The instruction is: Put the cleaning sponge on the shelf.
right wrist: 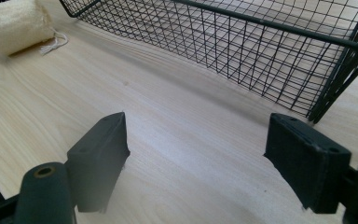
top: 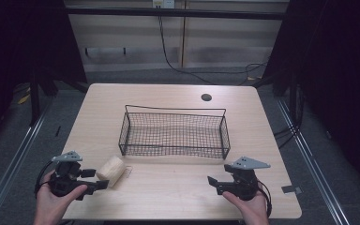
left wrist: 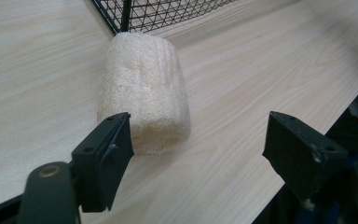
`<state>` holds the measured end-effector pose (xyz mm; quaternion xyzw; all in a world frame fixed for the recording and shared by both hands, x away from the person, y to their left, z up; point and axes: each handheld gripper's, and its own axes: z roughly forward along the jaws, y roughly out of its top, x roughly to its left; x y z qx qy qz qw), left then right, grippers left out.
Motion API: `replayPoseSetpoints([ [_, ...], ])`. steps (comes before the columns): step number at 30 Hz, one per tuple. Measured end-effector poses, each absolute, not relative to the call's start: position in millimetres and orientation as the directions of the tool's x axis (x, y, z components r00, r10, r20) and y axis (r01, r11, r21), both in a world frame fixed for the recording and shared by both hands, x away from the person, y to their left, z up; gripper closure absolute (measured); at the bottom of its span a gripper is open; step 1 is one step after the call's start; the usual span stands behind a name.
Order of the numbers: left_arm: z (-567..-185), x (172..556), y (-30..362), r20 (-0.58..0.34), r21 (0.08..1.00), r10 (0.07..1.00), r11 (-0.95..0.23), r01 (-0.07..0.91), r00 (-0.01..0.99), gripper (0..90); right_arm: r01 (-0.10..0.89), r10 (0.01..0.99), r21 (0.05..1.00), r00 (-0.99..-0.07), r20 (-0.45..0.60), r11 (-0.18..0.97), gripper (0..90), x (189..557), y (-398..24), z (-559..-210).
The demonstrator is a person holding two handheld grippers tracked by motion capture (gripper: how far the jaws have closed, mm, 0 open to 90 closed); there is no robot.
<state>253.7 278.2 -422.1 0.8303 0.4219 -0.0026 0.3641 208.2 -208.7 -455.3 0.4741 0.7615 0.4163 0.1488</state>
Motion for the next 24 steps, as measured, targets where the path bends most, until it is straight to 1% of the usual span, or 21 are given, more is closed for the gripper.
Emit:
replayPoseSetpoints([
  [3, -417, 258, 274, -0.306, 0.586, 0.7, -0.396, 0.707, 0.646, 21.5, 0.61, 0.844, 0.764, -0.507, 0.174, 0.21, 20.9, 209, -208, -457],
  [5, -412, 261, 272, -0.27, 0.57, 0.708, -0.429, 0.701, 0.653, 18.9, 0.615, 0.841, 0.76, -0.51, 0.182, 0.209, 20.9, 209, -207, -458],
  [6, -412, 261, 272, -0.27, 0.57, 0.708, -0.429, 0.701, 0.653, 18.3, 0.613, 0.84, 0.762, -0.512, 0.181, 0.21, 20.8, 210, -207, -458],
  [10, -406, 267, 270, -0.269, 0.546, 0.706, -0.448, 0.708, 0.655, 18.3, 0.614, 0.839, 0.762, -0.512, 0.184, 0.207, 20.8, 210, -206, -458],
  [11, -403, 272, 269, -0.265, 0.514, 0.712, -0.466, 0.72, 0.65, 18.3, 0.613, 0.838, 0.762, -0.514, 0.186, 0.207, 20.8, 210, -206, -458],
  [12, -402, 274, 268, -0.265, 0.507, 0.712, -0.471, 0.722, 0.65, 18.4, 0.613, 0.838, 0.763, -0.513, 0.186, 0.207, 20.8, 210, -206, -458],
  [15, -398, 280, 266, -0.255, 0.477, 0.718, -0.489, 0.73, 0.647, 21.4, 0.614, 0.837, 0.762, -0.514, 0.187, 0.206, 20.8, 210, -206, -458],
  [18, -396, 283, 265, -0.243, 0.472, 0.727, -0.49, 0.733, 0.643, 21.8, 0.613, 0.835, 0.762, -0.517, 0.189, 0.207, 20.8, 210, -206, -458],
  [22, -395, 297, 261, -0.233, 0.405, 0.734, -0.523, 0.75, 0.638, 21.5, 0.616, 0.834, 0.761, -0.516, 0.196, 0.203, 20.7, 211, -206, -458],
  [24, -397, 304, 259, -0.249, 0.371, 0.736, -0.528, 0.764, 0.63, 19.8, 0.619, 0.834, 0.758, -0.516, 0.198, 0.203, 20.5, 211, -206, -458],
])
